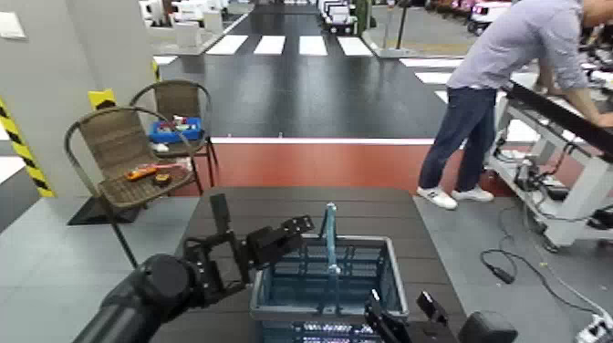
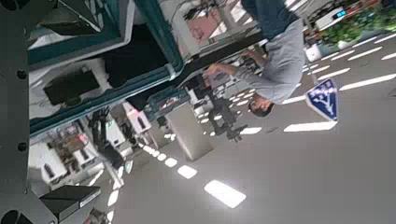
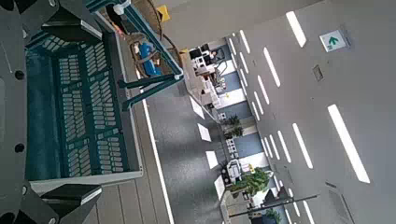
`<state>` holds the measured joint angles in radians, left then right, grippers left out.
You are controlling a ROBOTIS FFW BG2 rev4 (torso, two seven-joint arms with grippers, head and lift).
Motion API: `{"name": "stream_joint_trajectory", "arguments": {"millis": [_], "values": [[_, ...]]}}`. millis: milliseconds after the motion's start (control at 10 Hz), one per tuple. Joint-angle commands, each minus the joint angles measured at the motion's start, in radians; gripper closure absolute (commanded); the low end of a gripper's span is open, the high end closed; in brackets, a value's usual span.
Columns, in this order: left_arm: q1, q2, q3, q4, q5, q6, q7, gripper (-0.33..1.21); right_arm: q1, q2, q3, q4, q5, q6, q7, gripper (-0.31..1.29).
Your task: Place the crate on the table.
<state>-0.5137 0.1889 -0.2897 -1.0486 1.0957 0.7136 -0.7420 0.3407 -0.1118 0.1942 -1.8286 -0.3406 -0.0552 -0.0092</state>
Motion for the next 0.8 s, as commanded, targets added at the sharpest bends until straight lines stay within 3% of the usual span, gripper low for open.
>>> {"name": "stream_joint_trajectory", "arguments": {"millis": [100,300,400,500,800], "values": [[0.156,0.027,0.136,-0.249,-0.042,-0.014,0.145,0.11,0.004,0.003,-0.004,-0.003,0.0,0.003,0.0,0.15],[0.304,0.037,0.221,-0.484,-0.14,-0.083,0.313,0.11,0.006,0.003,-0.006,-0.004,0.002,0.005,0.0,0.15],[0.37,0.012,0.262,-0.557,-0.224,-0.125,0.343,0.11,0.008,0.004,-0.007,-0.004,0.002,0.005,0.0,0.15],[0.42,0.02,0.257,-0.584,-0.254,-0.206,0.357,0.11,0.009,0.004,-0.009,-0.004,0.002,0.005,0.0,0.15],[0.563,-0.012,0.28,-0.669,-0.422,-0.367,0.351,0.11,0.012,0.004,-0.012,-0.008,0.002,0.0,0.002,0.15]]}}
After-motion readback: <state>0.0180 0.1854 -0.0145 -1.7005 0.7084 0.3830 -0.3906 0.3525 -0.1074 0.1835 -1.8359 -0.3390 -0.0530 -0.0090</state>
